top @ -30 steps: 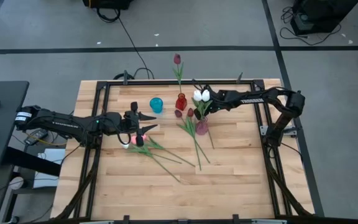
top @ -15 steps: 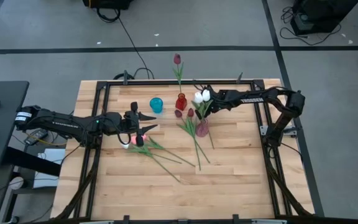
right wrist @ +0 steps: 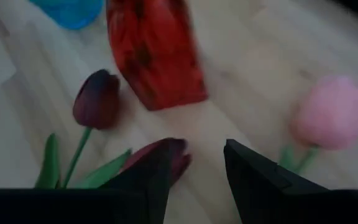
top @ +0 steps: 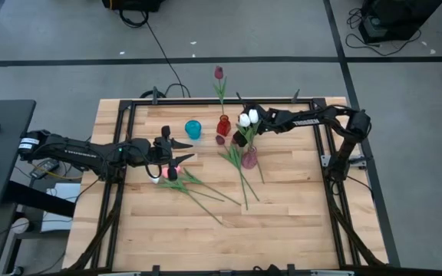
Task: Sort flowers into vase by color
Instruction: Put the right pink flower into the blue vase
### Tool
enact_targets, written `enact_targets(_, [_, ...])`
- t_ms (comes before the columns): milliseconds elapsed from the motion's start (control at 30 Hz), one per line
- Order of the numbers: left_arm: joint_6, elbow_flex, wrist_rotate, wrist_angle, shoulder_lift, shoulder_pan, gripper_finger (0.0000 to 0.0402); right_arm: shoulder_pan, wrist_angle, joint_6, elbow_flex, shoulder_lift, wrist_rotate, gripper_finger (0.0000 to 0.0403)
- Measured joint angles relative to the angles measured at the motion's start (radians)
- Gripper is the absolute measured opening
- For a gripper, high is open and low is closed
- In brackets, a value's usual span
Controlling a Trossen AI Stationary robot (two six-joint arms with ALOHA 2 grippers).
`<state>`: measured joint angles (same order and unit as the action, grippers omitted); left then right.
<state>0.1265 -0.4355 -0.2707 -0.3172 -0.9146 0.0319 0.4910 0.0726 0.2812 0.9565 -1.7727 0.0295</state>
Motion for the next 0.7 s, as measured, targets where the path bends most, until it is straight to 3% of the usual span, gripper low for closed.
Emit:
enact_targets(300, [0.000,0.000,0.000,0.002,0.000,0.000,0.0146,0.052,0.120,0.019,0.000,-0.013,-0.016,0.0159])
enact_targets(467, [0.000,0.000,0.000,0.002,0.000,0.000,0.0146,0.067,0.294,0.072,0.003,-0.006,-0.152,0.0159])
enact_targets(700, [0.000,0.000,0.000,-0.002,0.000,0.000,0.0146,0.070,0.483,0.138,-0.001,0.029,-0.241,0.0159])
